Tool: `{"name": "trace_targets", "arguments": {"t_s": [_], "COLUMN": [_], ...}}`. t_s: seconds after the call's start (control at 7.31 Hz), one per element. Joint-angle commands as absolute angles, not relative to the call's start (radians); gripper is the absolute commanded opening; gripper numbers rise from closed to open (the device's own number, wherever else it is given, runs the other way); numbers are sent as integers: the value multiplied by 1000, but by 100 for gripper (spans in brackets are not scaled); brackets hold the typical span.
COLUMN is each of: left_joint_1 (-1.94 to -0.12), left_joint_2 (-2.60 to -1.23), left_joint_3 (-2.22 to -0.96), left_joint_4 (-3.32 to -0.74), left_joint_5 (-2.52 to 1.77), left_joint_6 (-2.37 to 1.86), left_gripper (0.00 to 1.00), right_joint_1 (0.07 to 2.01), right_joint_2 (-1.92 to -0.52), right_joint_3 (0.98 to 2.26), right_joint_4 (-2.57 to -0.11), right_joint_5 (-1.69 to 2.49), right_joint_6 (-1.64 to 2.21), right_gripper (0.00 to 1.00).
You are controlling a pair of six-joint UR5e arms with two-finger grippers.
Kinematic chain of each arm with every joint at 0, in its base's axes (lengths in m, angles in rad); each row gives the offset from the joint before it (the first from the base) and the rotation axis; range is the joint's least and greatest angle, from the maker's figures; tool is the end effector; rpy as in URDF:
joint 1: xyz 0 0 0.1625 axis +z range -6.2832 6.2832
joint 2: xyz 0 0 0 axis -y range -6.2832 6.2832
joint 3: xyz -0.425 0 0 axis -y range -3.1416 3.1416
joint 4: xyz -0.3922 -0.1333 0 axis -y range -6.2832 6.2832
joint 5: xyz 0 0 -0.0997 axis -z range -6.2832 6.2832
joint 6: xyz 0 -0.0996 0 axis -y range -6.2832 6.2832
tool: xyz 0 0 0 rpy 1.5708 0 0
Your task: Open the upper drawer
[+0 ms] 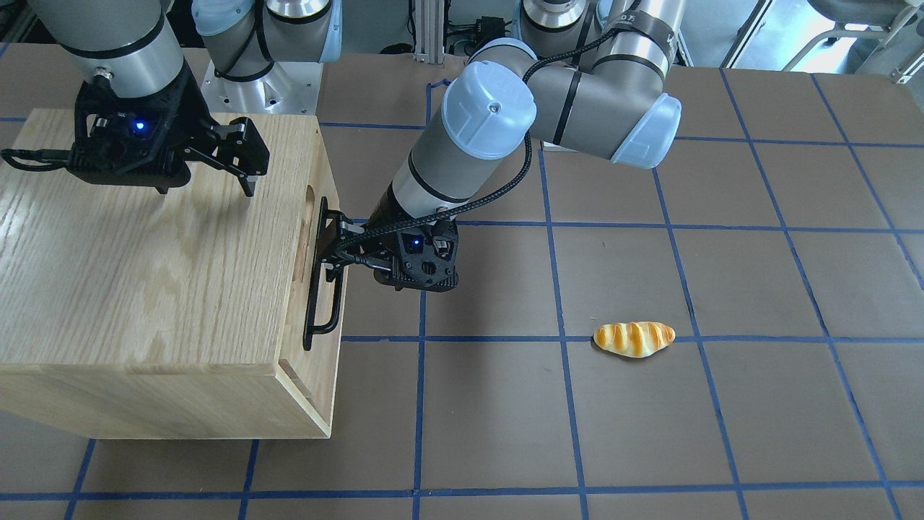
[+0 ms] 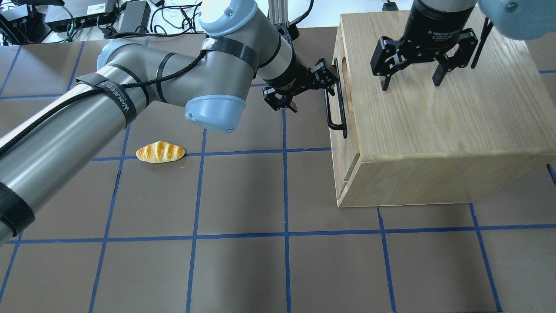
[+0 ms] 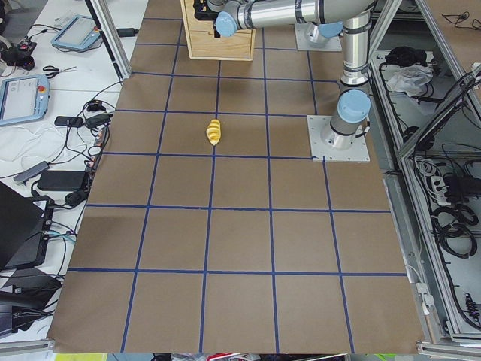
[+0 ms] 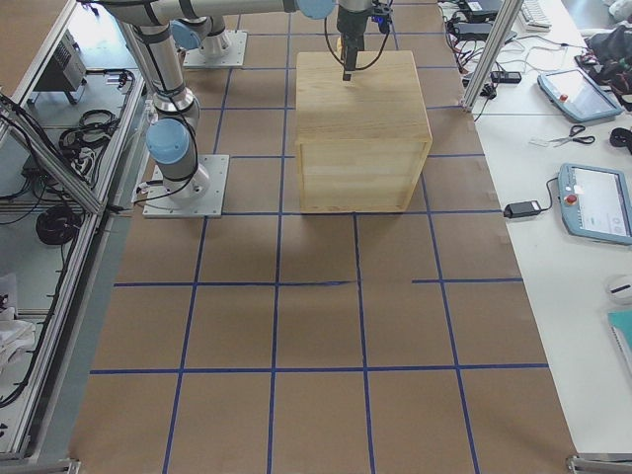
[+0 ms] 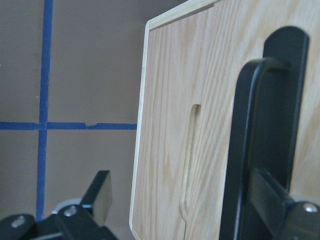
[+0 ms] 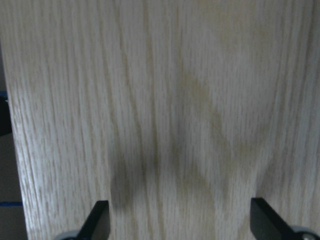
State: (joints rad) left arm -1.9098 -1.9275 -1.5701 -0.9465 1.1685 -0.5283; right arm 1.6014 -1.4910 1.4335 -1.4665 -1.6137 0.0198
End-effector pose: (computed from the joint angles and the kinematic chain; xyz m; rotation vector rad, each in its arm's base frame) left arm -0.3741 -0.5429 0.3621 0.1788 -2.6599 0.0980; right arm 0.1449 -0.5162 0.5046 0.0183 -3.0967 -0.0708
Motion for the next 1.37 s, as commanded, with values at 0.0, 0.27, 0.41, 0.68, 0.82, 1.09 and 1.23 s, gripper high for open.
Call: {"name": "trace_targets", "arguments": {"t_s": [0.0,0.27,0.41,0.68,0.82,1.09,1.23], "left_joint_1": [-1908,-1907,-1902,-1899,-1899,-1863,-1847], "left_joint_2": [-1925,-1924,-1924,-1924,-1913,-1907,-1899], "left_joint_3": [-1569,-1571,-1571,-1571,-1572,-1580,-1589], "left_joint_4": [-946,-956,-956,-957,-965,-979,-977], "left_joint_5": [1166,1172,1172,1219,1295,1301,1299], "left_joint_6": [-517,-428,-425,-422,-405,-403,-403], "left_gripper": [100,100,100,100,100,100,100], "right_joint_1": [1601,1601,1601,1601,1601,1601,1601], "right_joint_2": [-1491,-1491,-1491,-1491,-1491,-1491,-1491], "right_joint_3": [1433,1434,1433,1434,1433,1433,1433], "right_joint_4": [-1466,-1466,-1466,-1466,-1466,-1466,-1466], "right_joint_5": [-1614,-1614,-1614,-1614,-1614,-1614,-1614], "right_joint_6": [18,20,20,18,18,20,20], "right_gripper": [100,100,100,100,100,100,100]}}
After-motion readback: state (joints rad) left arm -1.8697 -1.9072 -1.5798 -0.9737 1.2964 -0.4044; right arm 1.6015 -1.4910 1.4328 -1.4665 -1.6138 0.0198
